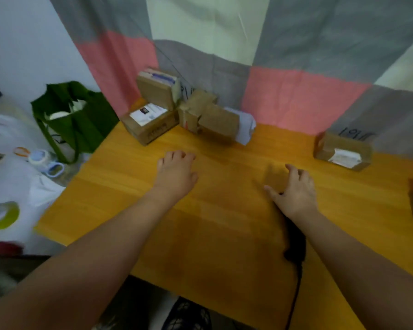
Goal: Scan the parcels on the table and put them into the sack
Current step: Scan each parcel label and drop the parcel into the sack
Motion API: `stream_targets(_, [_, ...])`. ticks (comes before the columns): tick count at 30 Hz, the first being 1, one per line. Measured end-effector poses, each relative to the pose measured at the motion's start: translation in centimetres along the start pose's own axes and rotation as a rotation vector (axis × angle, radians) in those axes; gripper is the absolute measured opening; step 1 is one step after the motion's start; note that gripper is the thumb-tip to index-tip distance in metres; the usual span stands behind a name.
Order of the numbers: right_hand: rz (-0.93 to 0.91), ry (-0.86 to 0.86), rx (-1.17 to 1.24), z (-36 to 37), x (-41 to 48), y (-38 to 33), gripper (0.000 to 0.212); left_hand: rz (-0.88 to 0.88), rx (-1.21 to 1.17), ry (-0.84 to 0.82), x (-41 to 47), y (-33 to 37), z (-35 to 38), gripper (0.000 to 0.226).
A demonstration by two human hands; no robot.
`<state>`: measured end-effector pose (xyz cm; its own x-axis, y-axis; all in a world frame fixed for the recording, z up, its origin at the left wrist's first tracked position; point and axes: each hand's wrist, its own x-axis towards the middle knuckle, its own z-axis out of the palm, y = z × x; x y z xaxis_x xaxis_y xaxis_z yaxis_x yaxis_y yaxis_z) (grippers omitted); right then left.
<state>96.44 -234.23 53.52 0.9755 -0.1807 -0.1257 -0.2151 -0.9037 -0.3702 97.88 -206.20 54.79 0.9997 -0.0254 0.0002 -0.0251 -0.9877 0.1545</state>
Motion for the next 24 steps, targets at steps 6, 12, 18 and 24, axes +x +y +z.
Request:
stream_targets(6, [-0.243,-0.091,-0.034,1.2,6.2,-11.1,0.08,-0.133,-0.016,-0.069,5.7,-7.9,-2.8,0.058])
stream_targets(12, [-0.345,-0.141,-0.164,4.4,16.5,-20.9,0.093,-0.191,-0.223,0.012,17.0,-14.6,-3.4,0.097])
stream_targets(18, [-0.302,-0.226,-0.186,7.1,24.2,-24.8,0.115,0.123,-0.073,-0.061,27.2,-18.5,-3.2,0.118])
stream_targets(24, [-0.393,-0.312,-0.398,9.3,27.2,-25.3,0.117,0.218,0.074,-0.165,32.3,-19.7,-4.2,0.122])
